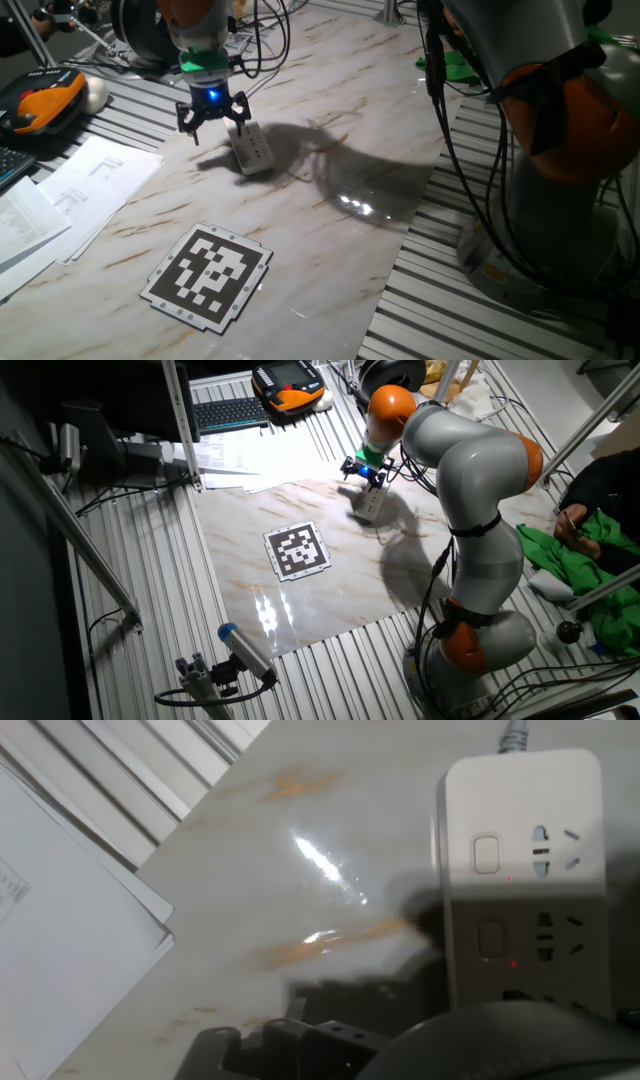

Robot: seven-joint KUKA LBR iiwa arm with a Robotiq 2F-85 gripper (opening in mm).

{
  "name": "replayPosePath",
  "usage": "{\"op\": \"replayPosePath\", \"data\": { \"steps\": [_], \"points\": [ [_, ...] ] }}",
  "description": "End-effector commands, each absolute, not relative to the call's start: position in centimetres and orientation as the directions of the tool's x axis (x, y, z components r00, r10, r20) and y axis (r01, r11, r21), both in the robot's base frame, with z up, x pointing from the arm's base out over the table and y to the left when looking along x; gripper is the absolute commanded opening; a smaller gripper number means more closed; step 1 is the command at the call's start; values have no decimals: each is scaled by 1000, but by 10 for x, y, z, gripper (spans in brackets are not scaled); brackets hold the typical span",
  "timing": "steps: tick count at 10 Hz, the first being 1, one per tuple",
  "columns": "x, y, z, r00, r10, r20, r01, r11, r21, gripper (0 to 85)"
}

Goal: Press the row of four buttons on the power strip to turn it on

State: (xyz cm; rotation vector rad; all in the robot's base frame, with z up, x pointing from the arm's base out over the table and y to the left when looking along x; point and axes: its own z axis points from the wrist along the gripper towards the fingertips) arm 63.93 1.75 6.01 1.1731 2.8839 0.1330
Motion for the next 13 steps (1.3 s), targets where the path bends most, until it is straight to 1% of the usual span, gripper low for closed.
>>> {"op": "replayPosePath", "data": {
  "steps": [1, 3, 7, 10, 12, 13],
  "points": [
    [639, 18, 58, -716, 698, 6, 696, 713, 92, 850],
    [637, 20, 47, -718, 696, -7, 691, 715, 105, 850],
    [635, 22, 41, -719, 695, -11, 690, 715, 113, 850],
    [634, 23, 32, -720, 693, -16, 687, 716, 123, 850],
    [635, 23, 35, -724, 690, -18, 684, 721, 110, 850],
    [635, 22, 43, -723, 691, 0, 687, 719, 106, 850]
  ]
}}
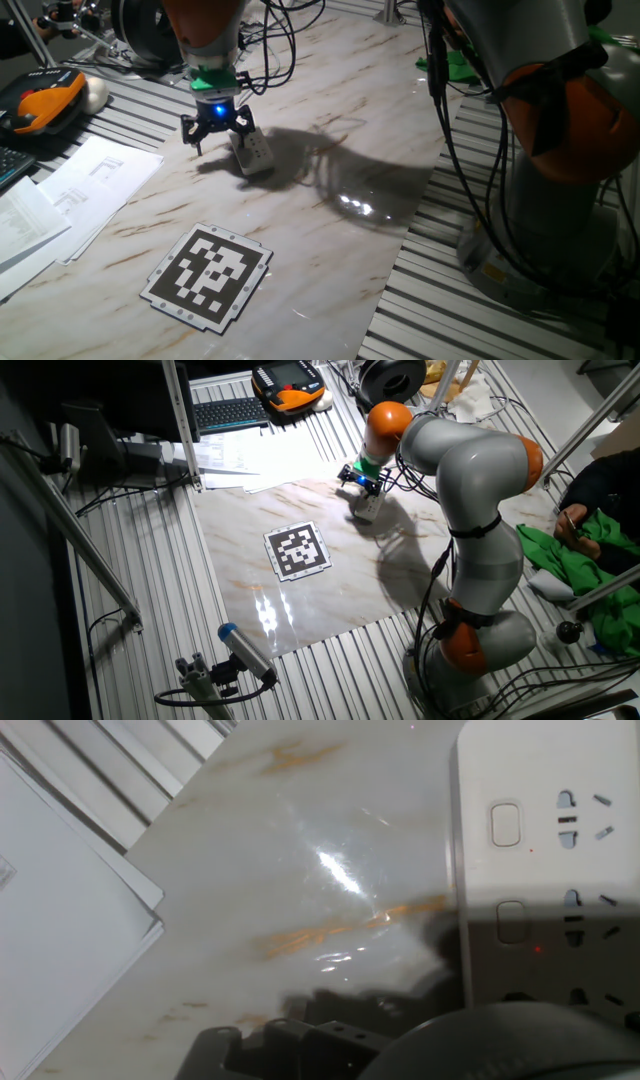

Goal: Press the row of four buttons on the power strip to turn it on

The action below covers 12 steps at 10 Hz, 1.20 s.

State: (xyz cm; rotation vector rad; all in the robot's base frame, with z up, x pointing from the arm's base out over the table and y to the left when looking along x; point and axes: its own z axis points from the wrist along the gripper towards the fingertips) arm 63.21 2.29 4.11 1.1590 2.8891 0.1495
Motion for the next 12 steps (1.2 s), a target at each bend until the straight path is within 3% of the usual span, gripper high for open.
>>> {"op": "replayPosePath", "data": {
  "steps": [1, 7, 12],
  "points": [
    [635, 23, 54, -721, 692, 14, 690, 717, 97, 850],
    [618, 42, 64, -699, 715, 3, 713, 696, 83, 850],
    [610, 47, 53, -700, 714, -24, 710, 699, 86, 850]
  ]
}}
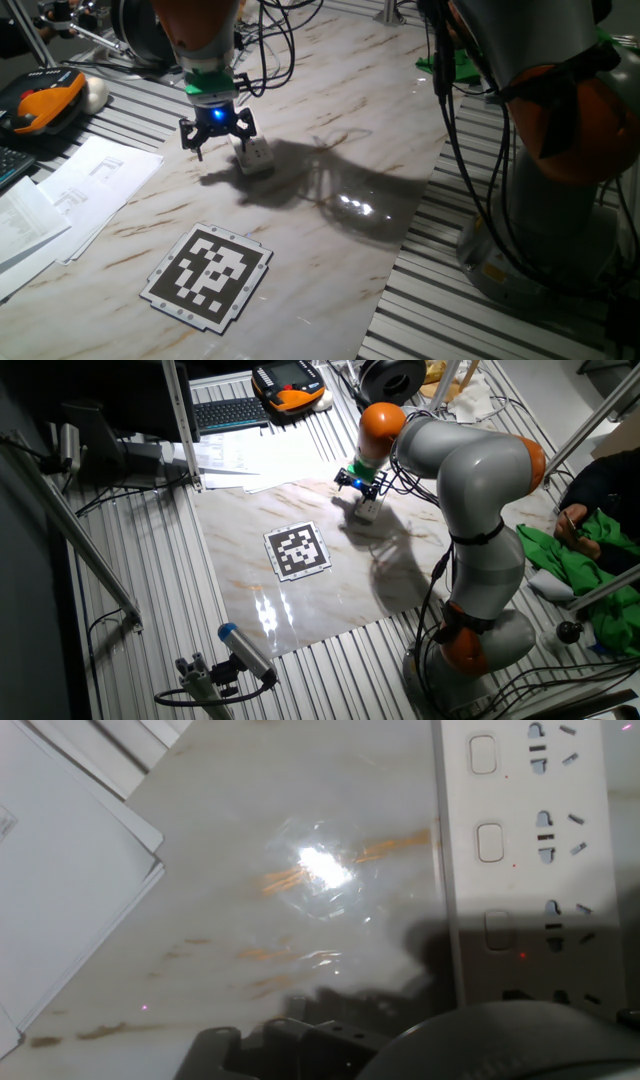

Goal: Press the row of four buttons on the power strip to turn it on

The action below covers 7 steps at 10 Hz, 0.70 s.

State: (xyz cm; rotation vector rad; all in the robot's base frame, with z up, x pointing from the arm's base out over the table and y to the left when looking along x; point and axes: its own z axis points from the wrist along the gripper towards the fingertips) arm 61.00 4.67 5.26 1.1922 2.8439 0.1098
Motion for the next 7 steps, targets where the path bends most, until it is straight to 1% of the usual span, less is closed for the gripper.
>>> {"op": "replayPosePath", "data": {
  "steps": [1, 7],
  "points": [
    [609, 47, 51, -700, 714, -24, 710, 699, 90, 850],
    [607, 48, 39, -700, 714, -30, 707, 698, 111, 850]
  ]
}}
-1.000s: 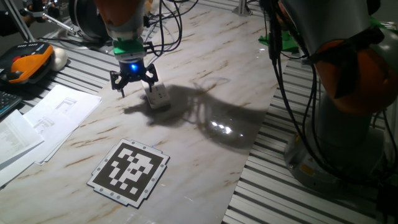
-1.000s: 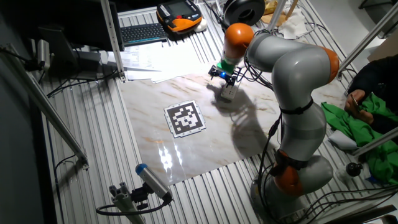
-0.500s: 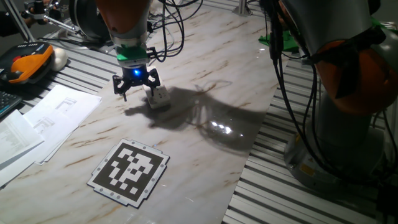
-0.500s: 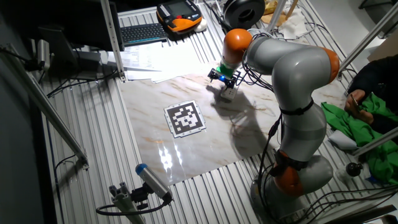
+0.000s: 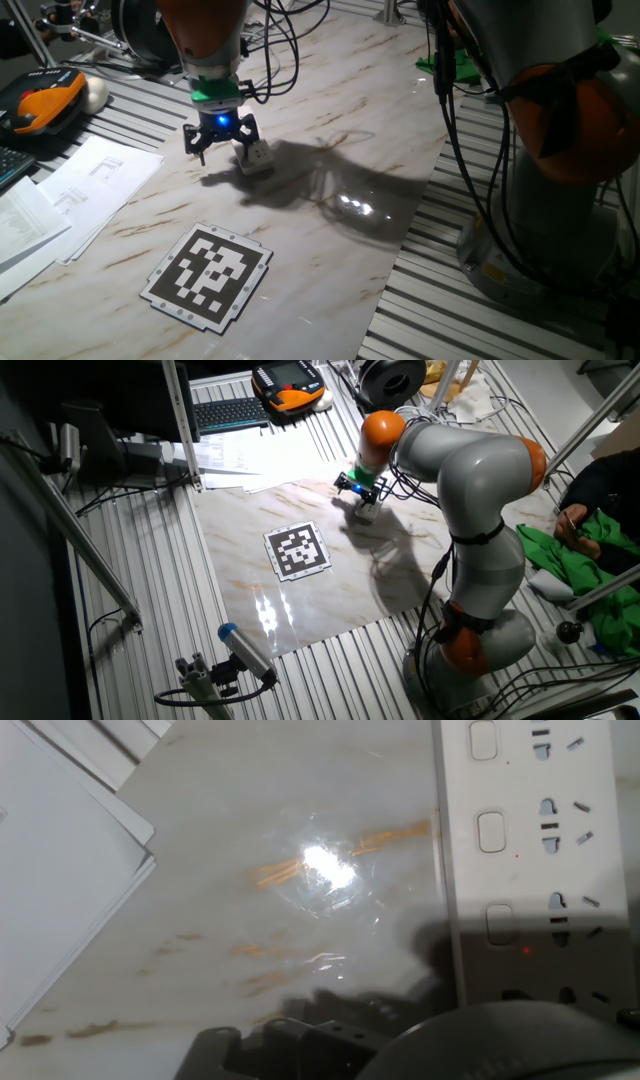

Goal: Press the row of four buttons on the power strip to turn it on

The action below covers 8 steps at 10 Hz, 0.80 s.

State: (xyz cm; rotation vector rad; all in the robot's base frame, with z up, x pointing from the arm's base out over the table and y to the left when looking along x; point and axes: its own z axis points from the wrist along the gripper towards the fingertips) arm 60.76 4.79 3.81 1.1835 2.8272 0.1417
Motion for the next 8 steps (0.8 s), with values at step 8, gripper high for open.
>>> {"op": "replayPosePath", "data": {
  "steps": [8],
  "points": [
    [607, 48, 51, -714, 701, -11, 697, 712, 84, 850]
  ]
}}
